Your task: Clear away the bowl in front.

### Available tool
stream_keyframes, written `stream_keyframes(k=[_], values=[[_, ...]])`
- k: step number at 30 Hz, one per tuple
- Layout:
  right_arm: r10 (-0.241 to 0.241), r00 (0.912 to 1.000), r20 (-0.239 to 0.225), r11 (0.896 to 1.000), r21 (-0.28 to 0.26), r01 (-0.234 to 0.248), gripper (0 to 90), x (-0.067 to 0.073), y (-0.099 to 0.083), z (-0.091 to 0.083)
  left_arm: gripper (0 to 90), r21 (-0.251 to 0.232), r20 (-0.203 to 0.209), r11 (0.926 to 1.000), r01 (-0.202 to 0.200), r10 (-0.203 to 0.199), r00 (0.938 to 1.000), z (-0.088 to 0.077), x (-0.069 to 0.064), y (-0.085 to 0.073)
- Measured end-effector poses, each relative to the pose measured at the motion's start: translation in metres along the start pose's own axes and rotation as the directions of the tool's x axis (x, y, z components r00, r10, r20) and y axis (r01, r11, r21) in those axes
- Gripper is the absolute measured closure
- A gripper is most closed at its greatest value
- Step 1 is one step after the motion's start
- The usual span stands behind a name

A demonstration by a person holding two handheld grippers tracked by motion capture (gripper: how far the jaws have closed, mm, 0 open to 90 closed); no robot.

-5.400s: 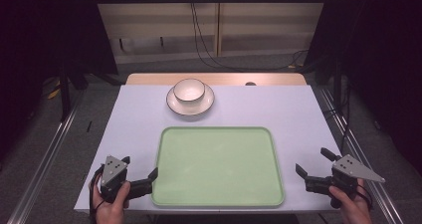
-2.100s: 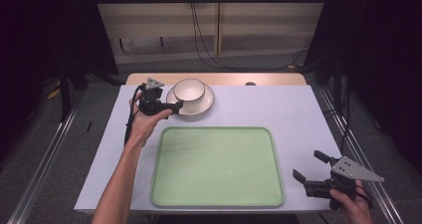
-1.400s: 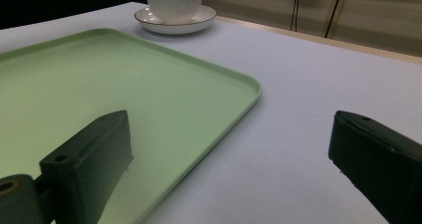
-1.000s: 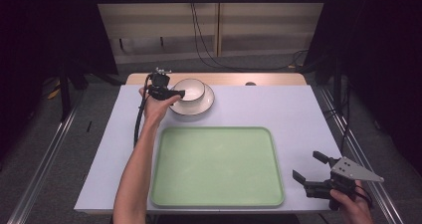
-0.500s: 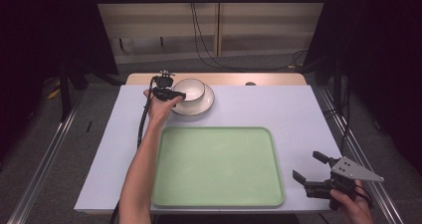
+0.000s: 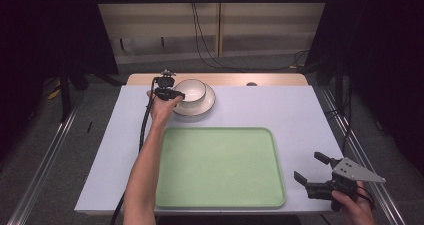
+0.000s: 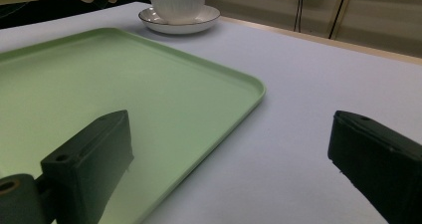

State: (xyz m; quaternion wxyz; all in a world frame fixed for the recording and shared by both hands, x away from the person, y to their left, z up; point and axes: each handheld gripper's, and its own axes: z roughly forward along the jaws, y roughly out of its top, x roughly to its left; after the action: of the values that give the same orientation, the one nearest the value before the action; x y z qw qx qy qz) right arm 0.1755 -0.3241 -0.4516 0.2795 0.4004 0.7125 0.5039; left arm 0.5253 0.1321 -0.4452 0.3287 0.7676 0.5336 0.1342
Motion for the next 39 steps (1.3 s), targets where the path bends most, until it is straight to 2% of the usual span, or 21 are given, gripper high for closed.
stream_keyframes(k=[2, 5, 7, 9, 11, 13, 14, 16, 20, 22, 24, 30, 32, 36, 39], values=[[-0.001, 1.0, -0.001, 1.0, 0.0, 0.001, 3.2, 0.0, 0.0, 0.0, 62.1, 0.005, 0.003, 1.0, 0.007, -0.007, 1.0, 0.001, 0.0, 0.0], [0.001, 1.0, 0.001, 1.0, 0.001, -0.001, 3.2, 0.0, 0.0, 0.0, 64.6, 0.002, 0.006, 0.9989, 0.046, -0.046, 0.9989, 0.005, -0.002, -0.002], [-0.001, 0.9999, 0.011, 1.0, -0.001, 0.001, 3.2, 0.0, 0.0, 0.0, 68.7, 0.016, 0.001, 0.9991, 0.04, -0.04, 0.9992, 0.005, -0.003, -0.002], [0.002, 1.0, 0.01, 1.0, 0.0, -0.002, 3.2, 0.0, 0.0, 0.0, 70.3, 0.017, 0.023, 0.9979, 0.063, -0.063, 0.9977, 0.007, -0.002, -0.002], [0.003, 0.9999, 0.01, 1.0, 0.0, -0.003, 3.2, 0.0, -0.001, 0.0, 72.6, 0.037, 0.038, 0.9954, 0.088, -0.09, 0.9952, 0.009, -0.002, -0.003], [0.004, 0.9999, 0.009, 1.0, 0.001, -0.004, 3.2, 0.0, 0.0, -0.001, 73.1, 0.041, 0.041, 0.9951, 0.09, -0.091, 0.995, 0.009, -0.001, -0.004], [0.002, 0.9999, 0.01, 1.0, 0.001, -0.002, 3.2, 0.0, 0.0, 0.0, 75.3, 0.03, 0.042, 0.9941, 0.105, -0.106, 0.9935, 0.01, 0.0, -0.005], [0.001, 0.9999, 0.012, 1.0, 0.0, -0.001, 3.2, 0.001, 0.0, 0.0, 76.3, 0.045, 0.06, 0.9931, 0.109, -0.111, 0.992, 0.009, 0.002, -0.004], [0.0, 0.9999, 0.01, 1.0, 0.001, -0.001, 3.2, 0.0, -0.001, 0.0, 78.8, 0.043, 0.072, 0.9912, 0.125, -0.128, 0.9891, 0.008, 0.005, -0.004], [0.003, 1.0, 0.009, 1.0, 0.003, -0.003, 3.2, 0.0, -0.001, 0.0, 80.5, 0.045, 0.086, 0.9881, 0.147, -0.151, 0.9848, 0.008, 0.007, -0.004], [0.002, 1.0, 0.01, 1.0, 0.003, -0.002, 3.2, 0.0, -0.001, 0.0, 81.5, 0.039, 0.087, 0.9866, 0.158, -0.161, 0.9831, 0.007, 0.007, -0.003], [0.002, 0.9999, 0.014, 1.0, 0.003, -0.002, 3.2, 0.0, -0.001, 0.0, 81.8, 0.036, 0.066, 0.9861, 0.162, -0.164, 0.9842, 0.007, 0.006, -0.003], [0.001, 0.9998, 0.018, 1.0, 0.0, -0.001, 3.2, 0.0, -0.001, -0.001, 81.9, 0.034, 0.08, 0.9844, 0.173, -0.175, 0.9814, 0.005, 0.007, -0.002], [0.0, 0.9998, 0.017, 1.0, -0.004, 0.0, 3.2, -0.001, -0.001, 0.0, 82.3, 0.025, 0.069, 0.9863, 0.163, -0.165, 0.984, 0.003, 0.006, -0.002], [0.003, 0.9998, 0.02, 1.0, -0.006, -0.002, 3.2, 0.0, -0.001, 0.0, 82.3, 0.033, 0.077, 0.9878, 0.152, -0.155, 0.985, 0.001, 0.007, -0.002]])
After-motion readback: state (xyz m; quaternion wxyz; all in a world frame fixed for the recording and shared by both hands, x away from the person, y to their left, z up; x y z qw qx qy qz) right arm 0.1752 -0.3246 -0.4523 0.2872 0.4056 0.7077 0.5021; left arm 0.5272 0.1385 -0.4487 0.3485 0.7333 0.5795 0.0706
